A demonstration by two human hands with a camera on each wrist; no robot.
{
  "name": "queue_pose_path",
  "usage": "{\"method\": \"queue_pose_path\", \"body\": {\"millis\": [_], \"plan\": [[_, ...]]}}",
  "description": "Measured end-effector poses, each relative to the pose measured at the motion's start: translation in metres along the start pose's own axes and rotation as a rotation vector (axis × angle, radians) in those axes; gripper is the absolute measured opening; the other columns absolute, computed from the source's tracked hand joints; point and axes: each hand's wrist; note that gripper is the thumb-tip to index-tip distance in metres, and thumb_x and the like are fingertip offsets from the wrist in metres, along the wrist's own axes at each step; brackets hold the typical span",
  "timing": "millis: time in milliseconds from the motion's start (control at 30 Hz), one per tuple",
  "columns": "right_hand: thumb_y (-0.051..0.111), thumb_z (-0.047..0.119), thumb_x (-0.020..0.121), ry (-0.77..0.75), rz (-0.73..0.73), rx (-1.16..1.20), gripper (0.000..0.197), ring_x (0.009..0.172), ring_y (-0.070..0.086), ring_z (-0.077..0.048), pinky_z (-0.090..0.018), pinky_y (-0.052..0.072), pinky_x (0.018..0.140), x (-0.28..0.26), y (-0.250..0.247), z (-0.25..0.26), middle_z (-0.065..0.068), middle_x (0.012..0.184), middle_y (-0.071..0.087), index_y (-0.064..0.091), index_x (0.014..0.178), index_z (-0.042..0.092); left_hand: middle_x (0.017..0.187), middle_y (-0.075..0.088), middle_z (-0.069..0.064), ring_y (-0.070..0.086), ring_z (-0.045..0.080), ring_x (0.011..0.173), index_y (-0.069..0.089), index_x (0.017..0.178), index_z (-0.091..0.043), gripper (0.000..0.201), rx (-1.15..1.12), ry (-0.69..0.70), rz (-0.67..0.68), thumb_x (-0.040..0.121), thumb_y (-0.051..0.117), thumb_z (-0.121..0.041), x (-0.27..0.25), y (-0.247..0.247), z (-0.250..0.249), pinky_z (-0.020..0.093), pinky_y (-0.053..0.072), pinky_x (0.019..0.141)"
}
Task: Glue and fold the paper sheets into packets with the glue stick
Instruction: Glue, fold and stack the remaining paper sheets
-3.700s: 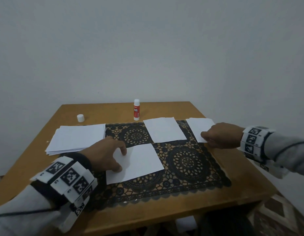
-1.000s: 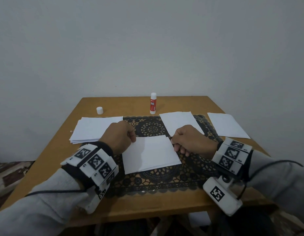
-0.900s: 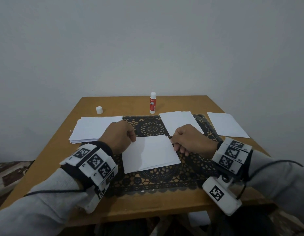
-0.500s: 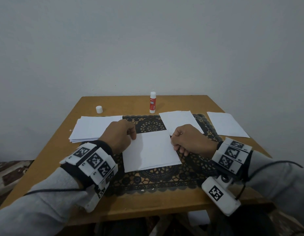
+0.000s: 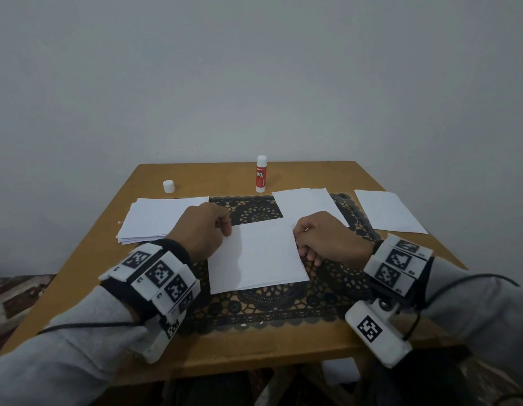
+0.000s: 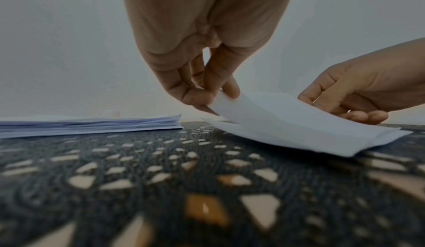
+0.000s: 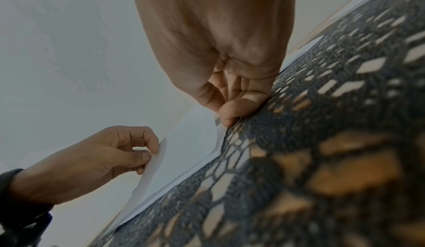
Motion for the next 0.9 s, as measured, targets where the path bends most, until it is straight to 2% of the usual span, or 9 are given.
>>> {"method": "queue_pose_path", "body": {"millis": [233, 400, 567, 700, 800, 900], "plan": [[0.048, 0.004, 0.094, -0.012, -0.004, -0.015, 0.021, 0.047, 0.059, -0.012, -0.020, 0.048, 0.046, 0.0000, 0.0000, -0.0012, -0.008, 0.069, 0.069, 0.068, 0.086, 0.004, 0.104, 0.056, 0.002, 0.049, 0.015, 0.094, 0.061, 0.079, -0.019, 0.034, -0.010, -0.001, -0.028, 0.085, 0.045, 0.010, 0.0007, 0.0003, 0.0000, 0.022, 0.035, 0.076], [0.050, 0.004, 0.092, -0.017, 0.000, -0.019, 0.018, 0.044, 0.059, -0.011, -0.020, 0.048, 0.045, 0.0004, -0.0004, -0.0016, -0.006, 0.066, 0.068, 0.068, 0.086, 0.004, 0.103, 0.061, 0.005, 0.052, 0.018, 0.092, 0.062, 0.079, -0.017, 0.033, -0.028, 0.005, -0.059, 0.084, 0.044, 0.010, 0.0012, -0.0009, 0.0022, 0.022, 0.035, 0.074], [0.059, 0.005, 0.089, -0.026, 0.009, -0.022, 0.009, 0.045, 0.059, -0.011, -0.019, 0.048, 0.046, 0.0000, -0.0003, -0.0025, -0.008, 0.068, 0.069, 0.068, 0.085, 0.005, 0.099, 0.059, 0.002, 0.051, 0.016, 0.090, 0.061, 0.079, -0.019, 0.034, -0.022, 0.004, -0.040, 0.084, 0.045, 0.011, 0.0022, 0.0002, 0.0022, 0.019, 0.033, 0.068], [0.064, 0.005, 0.087, -0.038, 0.022, -0.054, 0.006, 0.041, 0.057, -0.009, -0.018, 0.046, 0.044, -0.0013, -0.0013, -0.0012, -0.008, 0.065, 0.067, 0.065, 0.083, 0.009, 0.100, 0.057, 0.000, 0.049, 0.016, 0.092, 0.061, 0.077, -0.021, 0.036, -0.014, 0.004, -0.012, 0.084, 0.045, 0.011, 0.0018, 0.0009, 0.0027, 0.020, 0.034, 0.071], [0.064, 0.003, 0.087, -0.042, 0.025, -0.069, 0.009, 0.038, 0.055, -0.006, -0.017, 0.045, 0.043, -0.0018, -0.0017, 0.0005, -0.007, 0.062, 0.064, 0.064, 0.082, 0.011, 0.097, 0.057, 0.001, 0.049, 0.016, 0.089, 0.062, 0.079, -0.018, 0.034, -0.015, 0.003, -0.035, 0.085, 0.045, 0.011, 0.0014, 0.0003, 0.0016, 0.015, 0.032, 0.060], [0.068, 0.007, 0.086, -0.047, 0.030, -0.046, 0.004, 0.039, 0.056, -0.007, -0.018, 0.046, 0.044, -0.0026, -0.0016, 0.0003, -0.010, 0.064, 0.065, 0.063, 0.087, 0.008, 0.096, 0.057, 0.001, 0.049, 0.016, 0.088, 0.063, 0.081, -0.016, 0.033, -0.018, 0.003, -0.052, 0.085, 0.045, 0.011, 0.0011, -0.0005, 0.0010, 0.013, 0.031, 0.059]]}}
Point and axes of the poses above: each hand's wrist, its own x-axis towards the middle knuckle, its own y-axis out of the palm, z = x × y
